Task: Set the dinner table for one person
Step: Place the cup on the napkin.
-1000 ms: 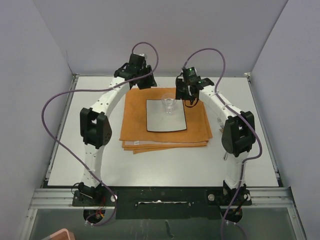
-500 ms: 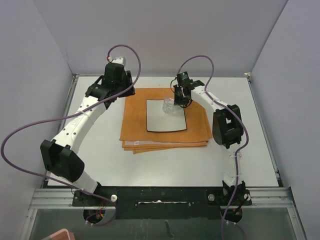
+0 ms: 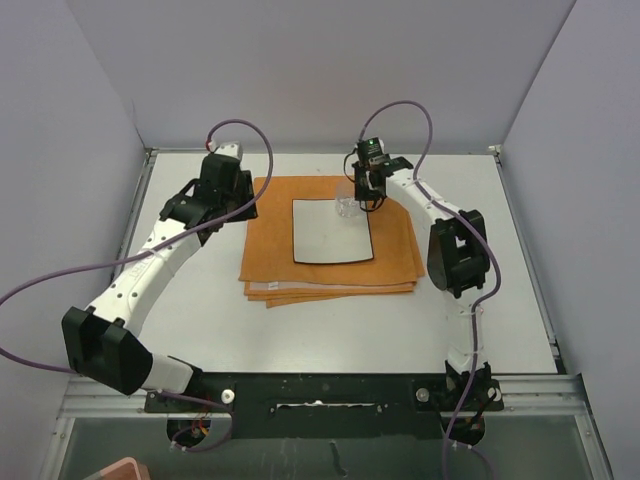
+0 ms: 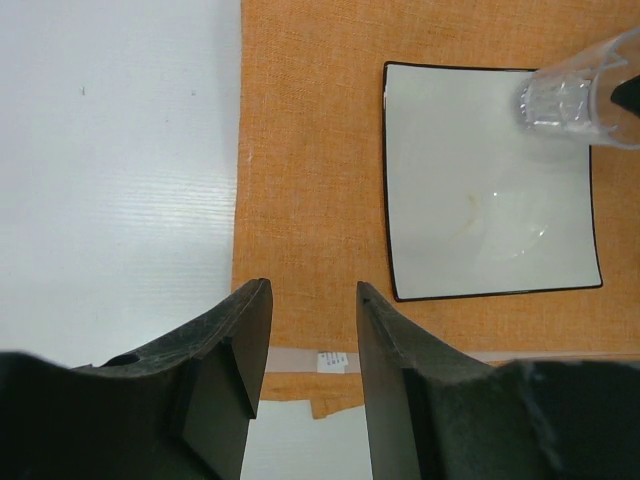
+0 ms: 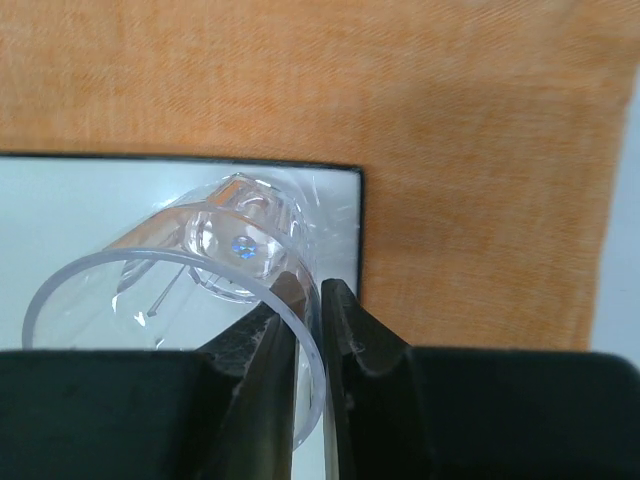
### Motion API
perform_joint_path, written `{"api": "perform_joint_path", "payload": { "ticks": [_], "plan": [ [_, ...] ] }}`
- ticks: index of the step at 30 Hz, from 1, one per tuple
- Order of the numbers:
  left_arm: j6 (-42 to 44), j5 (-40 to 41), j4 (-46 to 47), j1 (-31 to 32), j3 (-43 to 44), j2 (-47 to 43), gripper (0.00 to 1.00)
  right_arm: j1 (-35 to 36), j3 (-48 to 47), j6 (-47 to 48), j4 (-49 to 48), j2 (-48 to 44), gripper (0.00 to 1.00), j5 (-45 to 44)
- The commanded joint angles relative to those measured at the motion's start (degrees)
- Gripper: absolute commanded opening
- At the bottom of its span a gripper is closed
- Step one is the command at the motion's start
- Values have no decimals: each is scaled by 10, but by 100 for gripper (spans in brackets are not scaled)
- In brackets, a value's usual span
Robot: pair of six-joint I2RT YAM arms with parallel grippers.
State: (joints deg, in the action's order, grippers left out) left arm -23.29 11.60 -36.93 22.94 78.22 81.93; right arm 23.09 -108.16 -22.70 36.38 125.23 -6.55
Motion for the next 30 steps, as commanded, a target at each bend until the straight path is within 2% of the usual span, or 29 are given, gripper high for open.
{"api": "perform_joint_path", "payload": {
  "ticks": [1,5,10,20,30],
  "plan": [
    [13,15,18,3,-14,-56,38,-41,-44,15,-30,-63,0,-92],
    [16,15,18,6,-32,-65,38,-71,-38,9,-48,-66,0,-108],
    [13,11,15,12,-45,-73,38,-104,-89,-3,-26,-24,0,-97],
    [16,7,17,20,-62,-74,38,-109,-180,-16,1,53,0,-65],
    [15,2,19,20,-62,-71,38,-100,-132,-9,-2,54,0,-71]
  ]
}}
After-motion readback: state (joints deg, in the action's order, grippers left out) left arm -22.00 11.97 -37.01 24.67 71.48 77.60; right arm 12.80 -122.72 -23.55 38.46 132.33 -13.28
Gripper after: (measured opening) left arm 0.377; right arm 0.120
